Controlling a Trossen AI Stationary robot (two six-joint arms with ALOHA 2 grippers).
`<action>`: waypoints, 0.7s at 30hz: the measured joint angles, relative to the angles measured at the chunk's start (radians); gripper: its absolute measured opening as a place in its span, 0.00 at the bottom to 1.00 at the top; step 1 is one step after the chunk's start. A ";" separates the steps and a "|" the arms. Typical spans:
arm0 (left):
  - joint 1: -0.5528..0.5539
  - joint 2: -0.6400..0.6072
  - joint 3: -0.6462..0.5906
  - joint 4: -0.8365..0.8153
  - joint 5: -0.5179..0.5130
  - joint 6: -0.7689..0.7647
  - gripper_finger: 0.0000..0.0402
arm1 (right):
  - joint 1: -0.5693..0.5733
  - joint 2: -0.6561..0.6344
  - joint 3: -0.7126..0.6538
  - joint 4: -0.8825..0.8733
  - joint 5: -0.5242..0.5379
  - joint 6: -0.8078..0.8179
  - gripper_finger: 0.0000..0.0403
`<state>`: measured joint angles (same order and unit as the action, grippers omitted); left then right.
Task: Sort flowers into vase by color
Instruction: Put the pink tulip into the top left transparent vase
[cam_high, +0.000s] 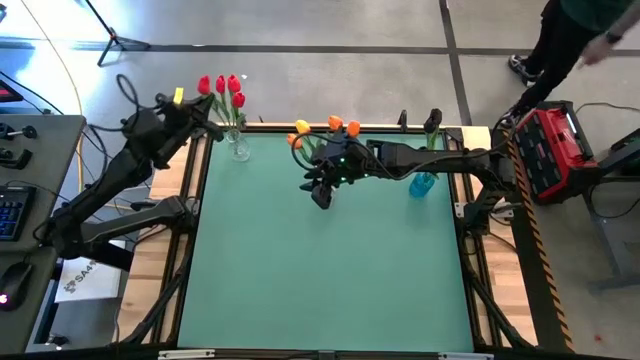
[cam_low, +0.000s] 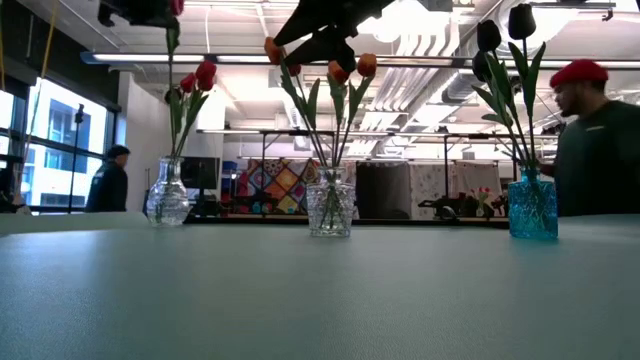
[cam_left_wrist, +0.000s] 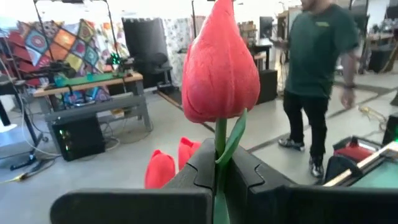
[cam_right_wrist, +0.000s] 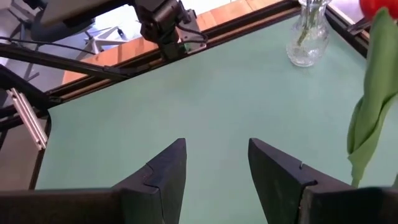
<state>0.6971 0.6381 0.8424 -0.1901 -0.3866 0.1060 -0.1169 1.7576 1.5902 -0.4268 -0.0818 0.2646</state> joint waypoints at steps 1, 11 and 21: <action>0.015 0.014 0.000 0.007 0.018 -0.001 0.00 | 0.003 0.000 0.000 -0.007 -0.001 0.004 0.40; 0.094 0.070 0.037 0.030 0.093 -0.026 0.00 | 0.029 0.000 0.000 -0.072 0.026 0.007 0.40; 0.132 0.076 0.107 -0.102 0.127 -0.015 0.00 | 0.020 0.000 0.000 -0.070 0.029 0.007 0.40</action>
<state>0.8293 0.7141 0.9493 -0.2919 -0.2596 0.0913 -0.0972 1.7576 1.5902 -0.4970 -0.0528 0.2713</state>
